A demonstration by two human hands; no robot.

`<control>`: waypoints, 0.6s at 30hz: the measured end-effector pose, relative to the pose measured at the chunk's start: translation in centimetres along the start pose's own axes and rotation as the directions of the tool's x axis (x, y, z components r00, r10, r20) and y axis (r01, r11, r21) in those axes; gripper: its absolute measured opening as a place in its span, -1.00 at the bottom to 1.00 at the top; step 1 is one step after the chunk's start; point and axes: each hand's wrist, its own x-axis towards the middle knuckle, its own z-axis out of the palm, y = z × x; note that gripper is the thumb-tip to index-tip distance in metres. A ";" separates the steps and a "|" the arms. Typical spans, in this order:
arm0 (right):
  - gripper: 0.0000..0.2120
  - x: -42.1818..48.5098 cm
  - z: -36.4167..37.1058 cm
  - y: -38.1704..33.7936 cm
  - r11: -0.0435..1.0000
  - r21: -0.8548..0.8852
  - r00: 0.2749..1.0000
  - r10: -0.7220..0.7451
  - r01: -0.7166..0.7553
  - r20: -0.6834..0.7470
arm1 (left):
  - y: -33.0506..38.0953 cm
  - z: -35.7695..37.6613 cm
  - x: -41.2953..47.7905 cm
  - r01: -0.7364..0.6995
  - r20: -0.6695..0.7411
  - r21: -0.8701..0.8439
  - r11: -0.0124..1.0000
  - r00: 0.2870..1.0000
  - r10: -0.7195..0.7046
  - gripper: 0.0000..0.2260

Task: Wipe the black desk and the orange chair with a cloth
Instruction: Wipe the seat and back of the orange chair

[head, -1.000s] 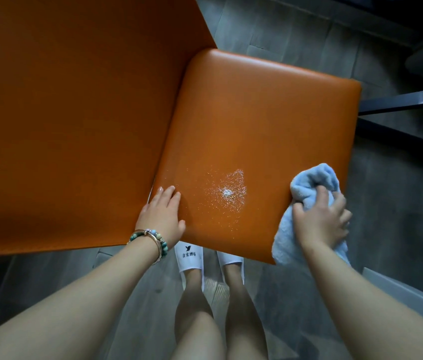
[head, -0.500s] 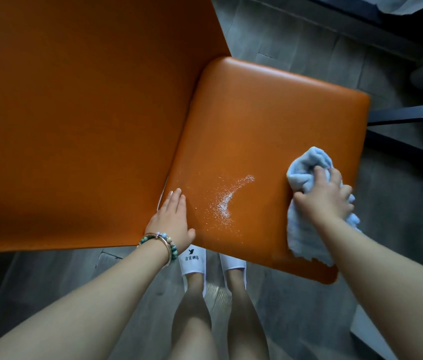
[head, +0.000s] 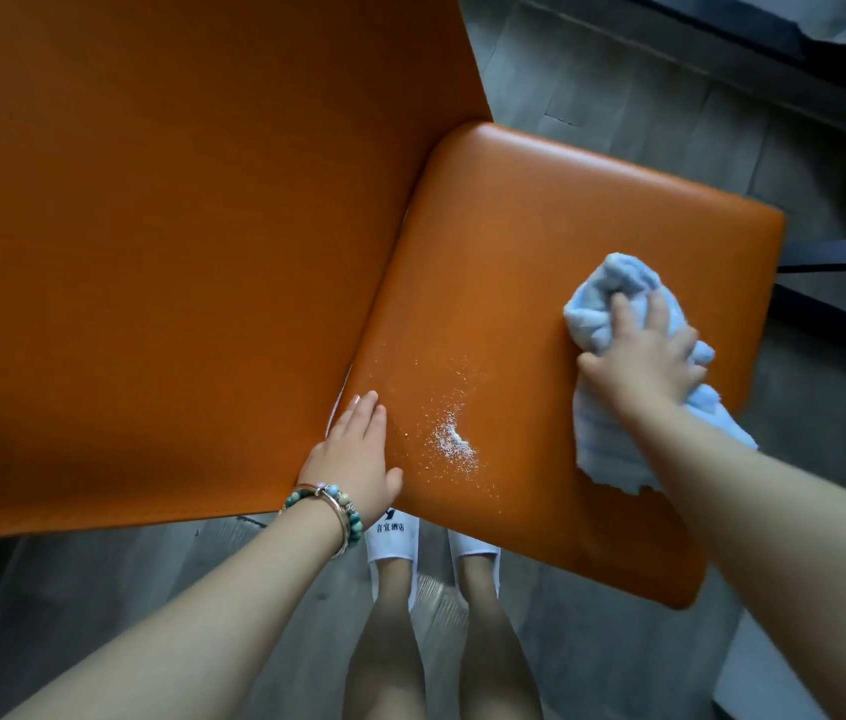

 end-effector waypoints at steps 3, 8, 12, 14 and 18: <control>-0.31 -4.2 2.7 -2.3 0.936 -0.083 0.940 -0.341 0.341 0.017 | 0.0 0.1 0.1 0.076 -0.035 -0.128 0.989 0.996 -0.081 -0.37; -0.36 -7.1 4.2 -1.9 0.673 -0.086 0.670 -0.739 0.734 -0.066 | 0.2 -0.5 0.5 0.158 -0.042 -0.301 0.941 0.983 -0.178 -0.39; -0.35 0.1 0.3 -4.7 0.921 -0.022 0.910 -0.388 0.389 -0.143 | 0.1 -0.5 0.7 0.180 -0.053 -0.369 0.912 0.975 -0.214 -0.43; -0.31 1.7 -0.4 -6.6 0.944 -0.073 0.943 -0.327 0.323 -0.055 | 0.1 -0.2 0.9 0.187 -0.070 -0.395 0.900 0.970 -0.232 -0.45; -0.40 -3.3 2.3 -8.4 0.685 -0.137 0.693 -0.720 0.716 0.021 | -0.1 0.2 0.8 0.179 -0.095 -0.486 0.856 0.962 -0.255 -0.48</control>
